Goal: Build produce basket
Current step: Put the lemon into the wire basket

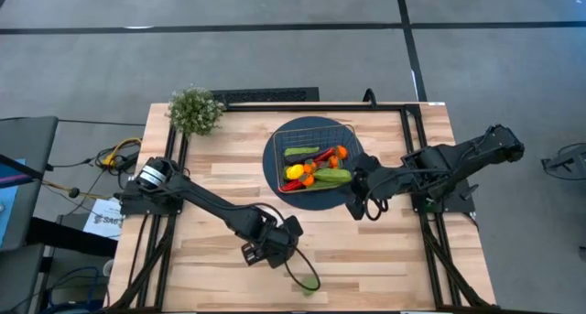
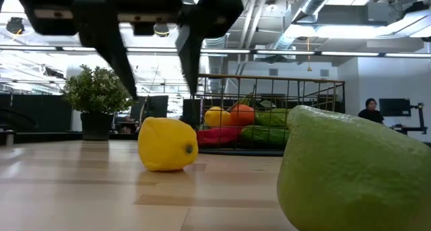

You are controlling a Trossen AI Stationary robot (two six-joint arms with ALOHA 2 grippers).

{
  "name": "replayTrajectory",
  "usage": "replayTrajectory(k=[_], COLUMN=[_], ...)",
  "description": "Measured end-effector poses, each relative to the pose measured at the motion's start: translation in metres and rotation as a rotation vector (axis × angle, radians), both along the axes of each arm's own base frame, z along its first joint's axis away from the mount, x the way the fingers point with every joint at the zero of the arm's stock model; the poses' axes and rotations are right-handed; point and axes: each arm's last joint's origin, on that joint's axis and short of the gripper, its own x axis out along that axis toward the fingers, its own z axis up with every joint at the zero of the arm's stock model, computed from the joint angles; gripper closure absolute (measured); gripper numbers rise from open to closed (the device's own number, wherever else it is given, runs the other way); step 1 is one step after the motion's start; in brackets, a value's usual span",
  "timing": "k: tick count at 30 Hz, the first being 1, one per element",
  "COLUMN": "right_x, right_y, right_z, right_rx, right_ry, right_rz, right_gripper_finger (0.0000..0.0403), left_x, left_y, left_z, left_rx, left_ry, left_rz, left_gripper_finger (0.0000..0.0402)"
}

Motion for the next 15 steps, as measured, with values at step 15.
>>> replayTrajectory(k=[15], right_x=[0.001], right_y=[0.0], right_z=[0.001], right_rx=[0.001], right_ry=[-0.014], right_rz=[0.002], right_gripper_finger=[0.0397], left_x=[0.015], left_y=[0.009], left_z=[-0.026], left_rx=[-0.013], left_ry=[0.037], left_rz=[0.011], left_gripper_finger=[0.0168])
